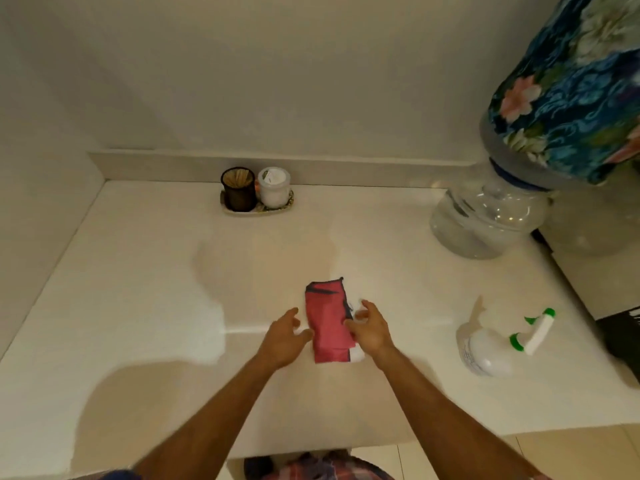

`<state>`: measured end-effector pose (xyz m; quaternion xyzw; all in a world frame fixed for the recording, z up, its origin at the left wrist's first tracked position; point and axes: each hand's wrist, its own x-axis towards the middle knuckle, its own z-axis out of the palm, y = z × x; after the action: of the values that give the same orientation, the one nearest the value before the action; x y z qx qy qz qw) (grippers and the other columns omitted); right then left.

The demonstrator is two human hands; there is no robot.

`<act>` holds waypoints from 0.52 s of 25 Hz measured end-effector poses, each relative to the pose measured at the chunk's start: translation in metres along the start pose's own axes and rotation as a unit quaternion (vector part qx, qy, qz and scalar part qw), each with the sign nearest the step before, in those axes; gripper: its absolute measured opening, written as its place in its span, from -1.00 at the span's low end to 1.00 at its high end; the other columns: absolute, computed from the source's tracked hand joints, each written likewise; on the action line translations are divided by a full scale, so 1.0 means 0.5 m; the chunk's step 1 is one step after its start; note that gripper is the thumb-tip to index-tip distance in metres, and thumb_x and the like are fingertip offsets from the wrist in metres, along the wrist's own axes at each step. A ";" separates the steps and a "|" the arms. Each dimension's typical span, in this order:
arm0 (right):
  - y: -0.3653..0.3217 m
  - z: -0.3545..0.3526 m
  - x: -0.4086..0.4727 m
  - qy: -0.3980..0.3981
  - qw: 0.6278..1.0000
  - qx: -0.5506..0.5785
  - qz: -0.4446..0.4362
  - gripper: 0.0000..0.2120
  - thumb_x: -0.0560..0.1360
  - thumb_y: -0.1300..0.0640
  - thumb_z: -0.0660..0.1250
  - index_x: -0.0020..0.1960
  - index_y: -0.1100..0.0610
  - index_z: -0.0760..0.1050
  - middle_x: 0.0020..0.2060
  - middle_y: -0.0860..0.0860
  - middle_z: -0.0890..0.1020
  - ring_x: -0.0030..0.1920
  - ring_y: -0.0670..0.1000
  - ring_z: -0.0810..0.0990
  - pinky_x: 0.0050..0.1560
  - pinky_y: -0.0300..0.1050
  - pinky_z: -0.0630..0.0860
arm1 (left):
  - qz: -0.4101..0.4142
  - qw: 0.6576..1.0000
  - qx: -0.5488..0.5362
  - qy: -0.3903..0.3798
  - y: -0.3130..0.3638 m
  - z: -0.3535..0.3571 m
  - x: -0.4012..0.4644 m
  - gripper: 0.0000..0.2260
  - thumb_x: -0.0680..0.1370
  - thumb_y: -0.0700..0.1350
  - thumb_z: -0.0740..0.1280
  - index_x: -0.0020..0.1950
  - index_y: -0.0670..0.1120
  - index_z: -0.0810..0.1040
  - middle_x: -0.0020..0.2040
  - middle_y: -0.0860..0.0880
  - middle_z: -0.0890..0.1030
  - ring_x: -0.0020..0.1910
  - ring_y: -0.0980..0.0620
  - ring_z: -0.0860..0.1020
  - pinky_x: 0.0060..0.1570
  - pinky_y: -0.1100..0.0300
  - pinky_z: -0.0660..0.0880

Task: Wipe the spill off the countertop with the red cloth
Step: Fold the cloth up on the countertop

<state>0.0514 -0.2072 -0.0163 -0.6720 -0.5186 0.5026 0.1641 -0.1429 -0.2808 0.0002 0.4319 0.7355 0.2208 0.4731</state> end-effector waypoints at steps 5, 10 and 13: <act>-0.032 -0.019 0.007 -0.088 0.990 0.098 0.056 -0.66 0.47 0.30 0.44 0.16 0.10 0.42 -0.02 0.16 0.63 -0.28 -0.03 0.58 -0.39 -0.22 0.49 | -0.069 0.991 -0.113 0.012 0.067 0.048 0.018 -0.23 0.51 -0.12 0.42 0.60 -0.16 0.06 0.12 -0.11 0.62 0.01 -0.02 0.59 0.01 0.15 0.50; -0.074 -0.056 0.022 -0.105 0.987 0.119 0.021 -0.82 0.49 0.29 0.39 0.03 0.09 0.56 -0.02 0.10 0.66 -0.10 0.04 0.64 -0.11 -0.10 0.63 | -0.081 0.968 -0.235 0.017 0.098 0.061 0.036 -0.39 0.51 -0.29 0.41 0.51 -0.14 0.25 0.05 -0.06 0.56 -0.05 0.03 0.60 -0.24 0.28 0.54; -0.110 -0.109 0.068 -0.067 0.989 0.131 -0.017 -0.80 0.49 0.31 0.36 0.07 0.12 0.57 -0.01 0.10 0.66 -0.10 0.04 0.63 -0.16 -0.13 0.57 | -0.046 0.966 -0.253 0.035 0.154 0.069 0.078 -0.38 0.48 -0.33 0.40 0.49 -0.06 0.29 0.12 -0.10 0.54 0.05 -0.10 0.63 -0.07 0.05 0.64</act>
<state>0.0669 -0.1391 0.0313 -0.6008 -0.4695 0.6072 0.2236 -0.0868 -0.2100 0.0213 0.2558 0.6908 0.3923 0.5508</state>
